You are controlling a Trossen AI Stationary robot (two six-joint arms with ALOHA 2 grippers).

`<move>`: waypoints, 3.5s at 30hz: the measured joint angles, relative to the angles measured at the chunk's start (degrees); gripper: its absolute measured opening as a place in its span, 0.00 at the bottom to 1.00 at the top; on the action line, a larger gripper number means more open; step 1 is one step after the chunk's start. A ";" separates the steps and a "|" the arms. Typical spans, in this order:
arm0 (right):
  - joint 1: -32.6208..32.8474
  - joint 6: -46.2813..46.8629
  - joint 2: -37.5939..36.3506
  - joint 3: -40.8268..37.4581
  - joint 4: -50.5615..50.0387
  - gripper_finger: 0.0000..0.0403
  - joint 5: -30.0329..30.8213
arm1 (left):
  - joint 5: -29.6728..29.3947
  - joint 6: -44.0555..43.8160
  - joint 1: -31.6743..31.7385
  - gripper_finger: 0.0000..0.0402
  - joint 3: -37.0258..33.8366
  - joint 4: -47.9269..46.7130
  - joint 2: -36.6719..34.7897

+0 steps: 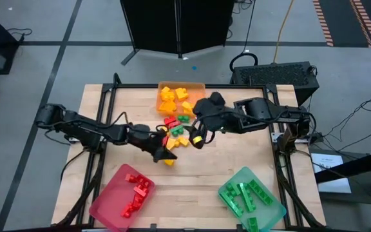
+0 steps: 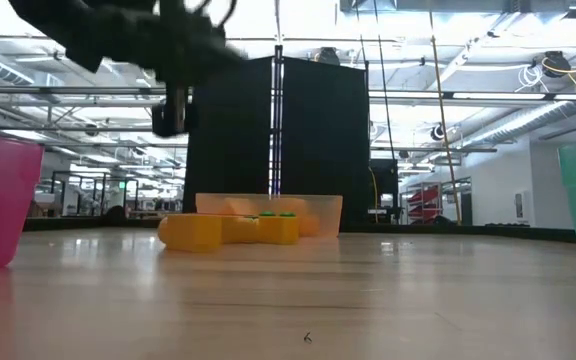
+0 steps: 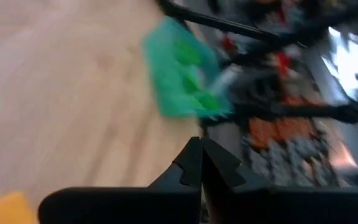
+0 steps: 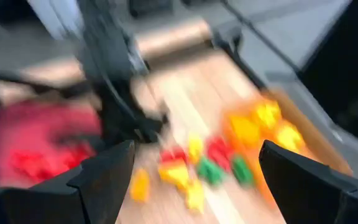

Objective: Sort blocks
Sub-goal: Put the yellow 1 stud game piece into the orange bin, then put the green 2 stud game piece into the light green bin

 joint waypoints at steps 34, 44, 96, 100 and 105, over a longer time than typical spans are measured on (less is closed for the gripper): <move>-0.71 11.75 41.73 -0.02 11.91 0.83 -10.29 | -7.37 0.31 3.91 0.01 -0.06 -25.93 -62.61; -2.00 15.47 41.91 -0.02 10.36 0.77 -14.30 | -7.35 0.75 3.91 0.01 -0.06 -28.63 -62.41; -37.12 8.11 29.01 -0.04 0.38 0.70 -17.02 | -26.48 12.68 3.91 0.01 8.86 -50.01 -66.78; -36.67 7.03 29.01 -0.04 0.48 0.83 -16.24 | -26.61 12.68 3.89 0.01 8.86 -51.02 -66.78; -33.71 -1.47 28.73 -0.04 4.29 0.84 -21.74 | -26.60 12.70 3.91 0.01 8.86 -51.09 -66.78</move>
